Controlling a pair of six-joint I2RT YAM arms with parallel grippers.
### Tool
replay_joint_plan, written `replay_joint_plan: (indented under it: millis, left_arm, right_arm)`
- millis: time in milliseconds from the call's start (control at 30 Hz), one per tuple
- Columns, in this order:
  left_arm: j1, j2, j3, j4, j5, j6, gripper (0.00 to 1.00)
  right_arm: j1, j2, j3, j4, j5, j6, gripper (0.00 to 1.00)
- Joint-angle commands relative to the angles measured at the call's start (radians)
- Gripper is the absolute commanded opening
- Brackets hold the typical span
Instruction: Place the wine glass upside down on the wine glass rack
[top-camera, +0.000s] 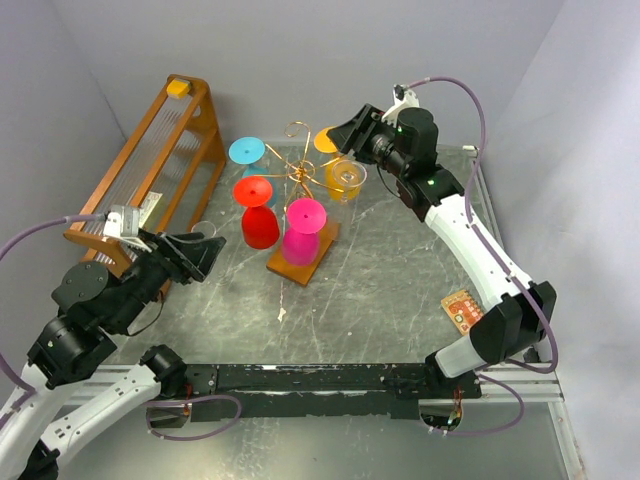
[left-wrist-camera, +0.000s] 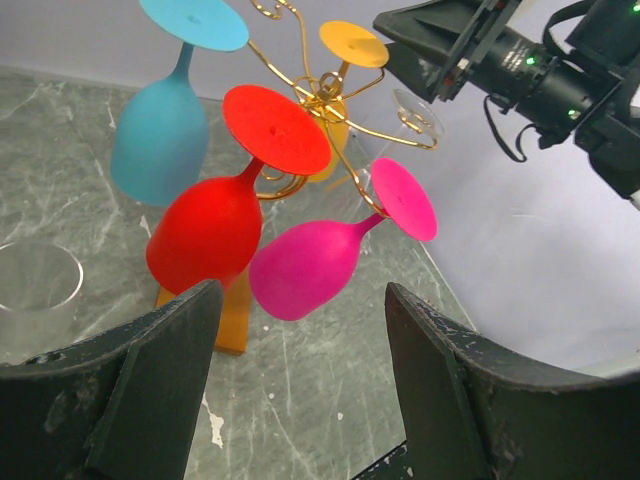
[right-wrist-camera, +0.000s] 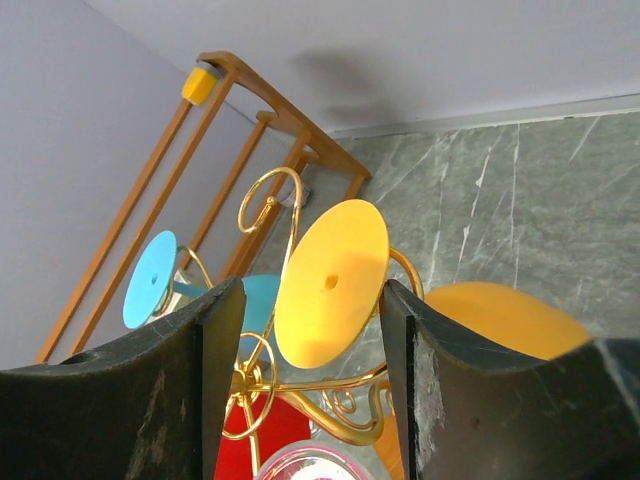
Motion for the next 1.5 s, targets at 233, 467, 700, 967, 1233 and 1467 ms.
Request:
replay_joint_plan:
  millis: [233,467,700,967,1233,1467]
  left_arm:
    - [0.003,0.041,0.001,-0.085,-0.117,-0.011,0.79]
    - [0.002,0.119,0.025,-0.161,-0.201,-0.025,0.77]
    - [0.003,0.222,0.078,-0.207,-0.314,0.063,0.62]
    - [0.003,0.388,0.13,-0.236,-0.37,0.091,0.59]
    - [0.015,0.54,0.2,-0.215,-0.358,0.13,0.54]
    - [0.126,0.589,0.233,-0.232,-0.29,0.179,0.45]
  right_arm:
    - [-0.006,-0.062,0.023,-0.064,0.084,-0.049,0.58]
    - [-0.007,-0.106,-0.002,-0.057,0.107,-0.033,0.58]
    - [-0.007,-0.234,-0.126,0.009,0.116,-0.029,0.58]
    - [-0.007,-0.415,-0.305,-0.029,0.12,-0.025,0.58]
    - [-0.007,-0.517,-0.368,-0.131,0.12,-0.031,0.58]
    - [-0.007,-0.563,-0.379,-0.16,0.122,-0.028,0.57]
